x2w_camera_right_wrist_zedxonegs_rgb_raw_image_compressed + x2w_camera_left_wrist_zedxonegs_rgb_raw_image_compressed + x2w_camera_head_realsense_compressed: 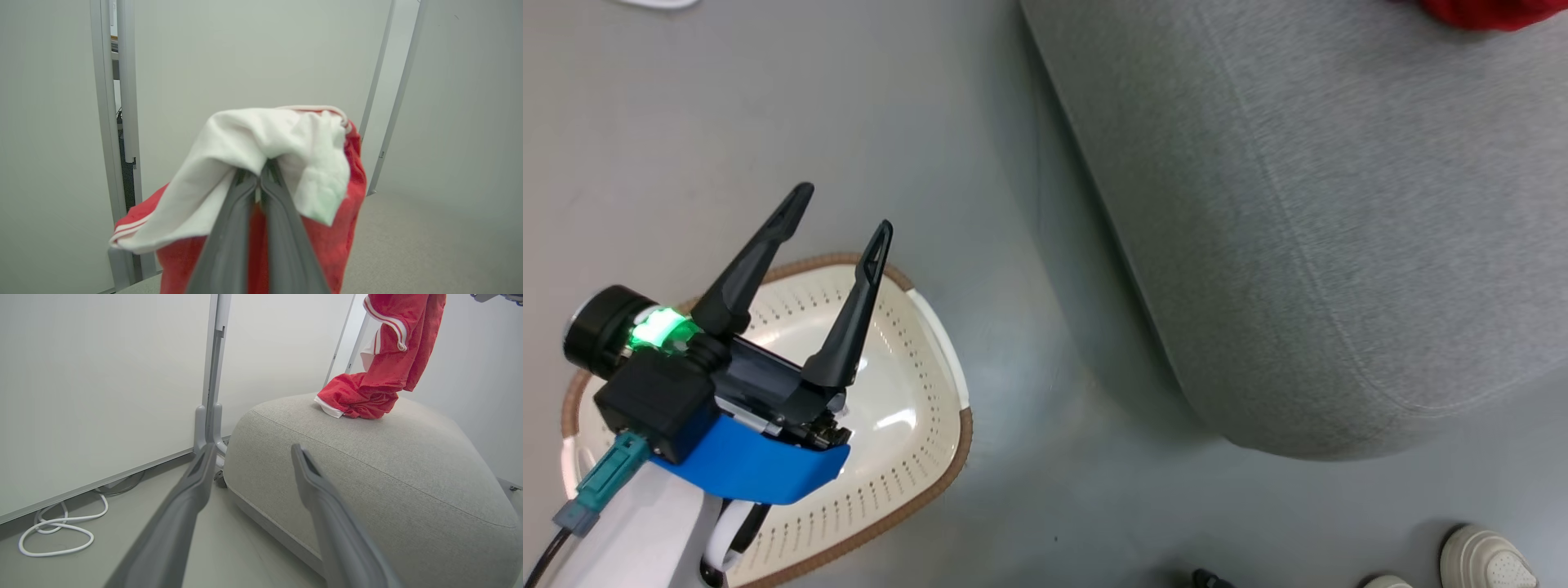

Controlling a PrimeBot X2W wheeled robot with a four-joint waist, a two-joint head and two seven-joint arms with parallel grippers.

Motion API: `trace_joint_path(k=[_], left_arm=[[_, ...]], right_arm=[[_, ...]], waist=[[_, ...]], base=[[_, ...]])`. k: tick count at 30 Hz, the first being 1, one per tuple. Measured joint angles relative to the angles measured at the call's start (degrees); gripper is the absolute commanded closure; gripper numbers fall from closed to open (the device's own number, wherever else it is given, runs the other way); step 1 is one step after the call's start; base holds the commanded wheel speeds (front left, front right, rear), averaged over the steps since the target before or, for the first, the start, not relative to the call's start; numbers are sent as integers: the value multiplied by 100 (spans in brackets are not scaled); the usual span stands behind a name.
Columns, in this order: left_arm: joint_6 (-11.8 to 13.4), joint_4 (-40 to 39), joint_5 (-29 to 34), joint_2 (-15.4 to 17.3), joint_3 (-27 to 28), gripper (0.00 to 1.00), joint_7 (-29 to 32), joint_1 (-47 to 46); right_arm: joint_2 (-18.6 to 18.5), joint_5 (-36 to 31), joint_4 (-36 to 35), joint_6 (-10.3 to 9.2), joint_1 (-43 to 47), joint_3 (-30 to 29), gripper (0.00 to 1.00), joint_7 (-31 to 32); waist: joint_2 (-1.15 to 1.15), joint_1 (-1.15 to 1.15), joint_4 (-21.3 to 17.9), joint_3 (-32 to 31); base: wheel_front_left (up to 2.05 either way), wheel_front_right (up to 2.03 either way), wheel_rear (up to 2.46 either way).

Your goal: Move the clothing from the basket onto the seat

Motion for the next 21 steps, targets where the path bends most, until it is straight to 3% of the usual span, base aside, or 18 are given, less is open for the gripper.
trace_joint_path(k=[8,13,14,15,21], left_arm=[[94,-508,63,229,169,0,152,-219],[119,-561,63,246,185,0,159,-232],[119,-554,62,243,172,0,159,-240],[119,-537,60,237,156,0,158,-243],[123,-301,-10,63,116,0,47,-259]], right_arm=[[131,-573,758,0,413,-681,100,-201],[411,-766,1292,1,531,-583,100,-65],[422,-801,1368,1,532,-550,62,-27],[421,-870,1424,1,534,-519,0,-31],[435,-954,1617,1,531,-420,0,-80]], waist=[[0,0,267,757],[0,0,417,959],[0,0,438,969],[0,0,451,964],[0,0,527,751]], base=[[0,0,0],[0,0,0],[0,0,0],[0,0,0],[0,0,0]])
